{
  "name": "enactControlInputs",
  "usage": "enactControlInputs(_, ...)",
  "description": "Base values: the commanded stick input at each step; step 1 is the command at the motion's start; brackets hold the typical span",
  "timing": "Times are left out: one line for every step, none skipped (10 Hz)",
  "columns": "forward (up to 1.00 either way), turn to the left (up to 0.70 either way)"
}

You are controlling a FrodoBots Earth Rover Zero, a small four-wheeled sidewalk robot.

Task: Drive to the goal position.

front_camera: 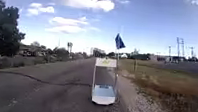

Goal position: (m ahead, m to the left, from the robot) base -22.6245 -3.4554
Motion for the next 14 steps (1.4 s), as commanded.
enactControlInputs(0.0, 0.0)
enactControlInputs(0.0, 0.0)
enactControlInputs(0.0, 0.0)
enactControlInputs(0.0, 0.0)
enactControlInputs(0.0, 0.22)
enactControlInputs(0.0, 0.7)
enactControlInputs(0.0, 0.7)
enactControlInputs(0.0, 0.51)
enactControlInputs(0.0, 0.03)
enactControlInputs(0.0, 0.0)
enactControlInputs(0.0, 0.0)
enactControlInputs(0.0, 0.0)
enactControlInputs(0.0, 0.0)
enactControlInputs(0.0, 0.0)
